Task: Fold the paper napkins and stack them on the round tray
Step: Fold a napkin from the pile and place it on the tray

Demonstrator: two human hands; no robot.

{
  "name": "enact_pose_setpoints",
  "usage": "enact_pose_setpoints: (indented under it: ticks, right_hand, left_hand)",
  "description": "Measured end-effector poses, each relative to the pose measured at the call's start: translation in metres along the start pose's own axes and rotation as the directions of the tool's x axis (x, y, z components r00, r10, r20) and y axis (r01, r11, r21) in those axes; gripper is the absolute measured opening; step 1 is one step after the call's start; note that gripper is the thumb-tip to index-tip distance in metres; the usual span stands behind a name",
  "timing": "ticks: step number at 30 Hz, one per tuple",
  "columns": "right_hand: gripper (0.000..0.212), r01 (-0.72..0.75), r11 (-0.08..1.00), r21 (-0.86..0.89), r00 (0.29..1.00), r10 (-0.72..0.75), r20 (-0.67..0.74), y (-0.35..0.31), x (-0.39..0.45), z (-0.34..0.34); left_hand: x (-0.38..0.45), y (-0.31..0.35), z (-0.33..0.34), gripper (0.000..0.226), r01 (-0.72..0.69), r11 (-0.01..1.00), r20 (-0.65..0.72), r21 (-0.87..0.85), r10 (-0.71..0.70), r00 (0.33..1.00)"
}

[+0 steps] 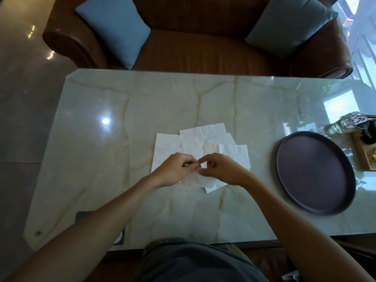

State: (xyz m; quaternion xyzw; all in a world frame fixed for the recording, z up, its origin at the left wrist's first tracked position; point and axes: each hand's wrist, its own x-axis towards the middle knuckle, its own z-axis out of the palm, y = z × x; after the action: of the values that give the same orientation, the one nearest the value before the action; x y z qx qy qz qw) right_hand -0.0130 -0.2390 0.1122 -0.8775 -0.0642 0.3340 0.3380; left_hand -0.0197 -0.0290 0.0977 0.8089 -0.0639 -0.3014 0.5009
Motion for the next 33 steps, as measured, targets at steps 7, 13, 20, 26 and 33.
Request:
enact_pose_setpoints:
  ticks: [7,13,20,26,33]
  right_hand:
    - [0.016,-0.003,0.998,0.058,0.999,0.005,-0.04,-0.007,0.0,0.002]
    - [0.016,-0.042,0.992,0.12,0.998,0.047,-0.039,-0.014,0.001,0.002]
    - [0.019,-0.094,0.973,0.212,0.992,0.11,-0.066,-0.015,-0.008,0.004]
    - [0.016,-0.138,0.917,0.375,0.976,0.19,-0.105,0.0,-0.014,-0.003]
    - [0.021,-0.139,0.781,0.609,0.942,0.294,-0.161,0.035,-0.028,0.001]
  left_hand:
    - [-0.003,-0.005,-0.01,0.017,-0.023,0.999,-0.008,-0.024,0.022,1.0]
    - [-0.004,-0.013,-0.011,0.016,0.005,0.998,-0.003,-0.056,-0.006,1.0]
    - [-0.004,-0.01,-0.014,0.013,-0.01,0.993,-0.023,-0.118,0.007,1.0]
    - [-0.001,-0.018,-0.02,0.013,0.015,0.98,-0.051,-0.198,-0.026,0.998]
    - [0.002,-0.012,-0.017,0.015,0.031,0.963,-0.009,-0.268,-0.035,0.999]
